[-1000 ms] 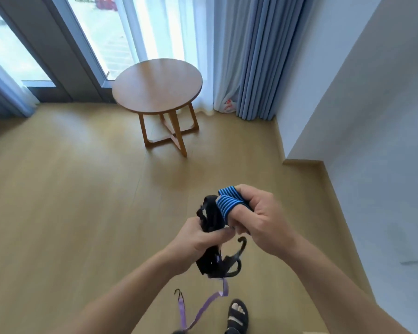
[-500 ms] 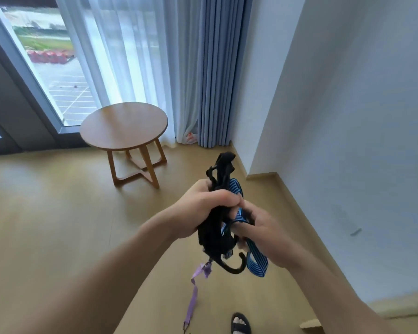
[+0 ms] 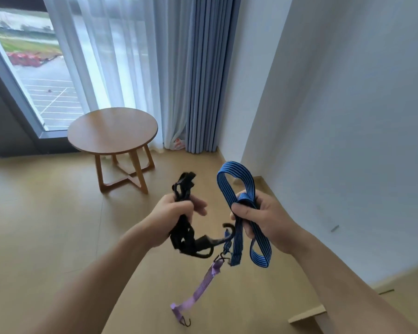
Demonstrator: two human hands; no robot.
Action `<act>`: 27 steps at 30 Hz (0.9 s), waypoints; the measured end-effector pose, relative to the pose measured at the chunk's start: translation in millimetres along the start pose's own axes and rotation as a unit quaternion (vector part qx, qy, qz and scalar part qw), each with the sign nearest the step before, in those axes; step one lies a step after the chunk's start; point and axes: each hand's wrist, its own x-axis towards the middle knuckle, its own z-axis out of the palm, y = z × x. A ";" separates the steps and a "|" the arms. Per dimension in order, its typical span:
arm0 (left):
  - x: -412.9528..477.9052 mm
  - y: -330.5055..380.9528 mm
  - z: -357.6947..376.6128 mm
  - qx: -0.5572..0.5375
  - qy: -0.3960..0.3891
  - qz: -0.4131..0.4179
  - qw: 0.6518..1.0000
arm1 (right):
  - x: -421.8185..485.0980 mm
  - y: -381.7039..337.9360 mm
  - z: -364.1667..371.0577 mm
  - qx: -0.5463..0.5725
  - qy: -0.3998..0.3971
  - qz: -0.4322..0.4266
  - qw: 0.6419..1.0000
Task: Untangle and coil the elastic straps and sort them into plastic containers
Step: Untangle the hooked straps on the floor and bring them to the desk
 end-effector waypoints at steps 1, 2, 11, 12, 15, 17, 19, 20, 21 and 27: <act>-1.4 -11.0 -1.1 0.006 0.016 -0.009 1.000 | 0.4 -4.7 -2.2 -0.004 0.013 -0.001 1.000; -2.0 -21.0 -1.7 0.032 0.026 -0.017 0.999 | 0.2 -9.6 -4.7 -0.015 0.023 -0.002 1.000; -0.1 -84.1 41.1 0.142 -0.011 -0.113 0.983 | -13.9 -68.5 -12.0 0.005 -0.024 -0.082 0.996; -2.0 -84.2 49.0 0.127 -0.035 -0.117 0.984 | -15.0 -72.9 -12.5 0.015 -0.026 -0.091 0.995; -5.9 -83.8 70.7 0.105 -0.115 -0.131 0.979 | -16.7 -82.1 -15.2 0.036 -0.016 -0.115 0.993; -5.7 -84.8 81.5 0.098 -0.125 -0.119 0.980 | -18.2 -84.7 -20.0 0.058 0.000 -0.126 0.990; -6.8 -81.9 90.6 0.087 -0.113 -0.086 0.986 | -21.2 -84.5 -27.3 0.086 0.014 -0.131 0.988; -7.0 -79.8 94.9 0.077 -0.109 -0.069 0.989 | -23.2 -83.6 -31.1 0.097 0.022 -0.132 0.986; -6.9 -77.0 99.5 0.068 -0.112 -0.055 0.990 | -25.5 -82.5 -34.5 0.110 0.031 -0.132 0.985; 0.4 -55.8 130.2 0.066 -0.145 -0.008 0.987 | -36.0 -87.8 -45.8 0.185 0.019 -0.152 0.971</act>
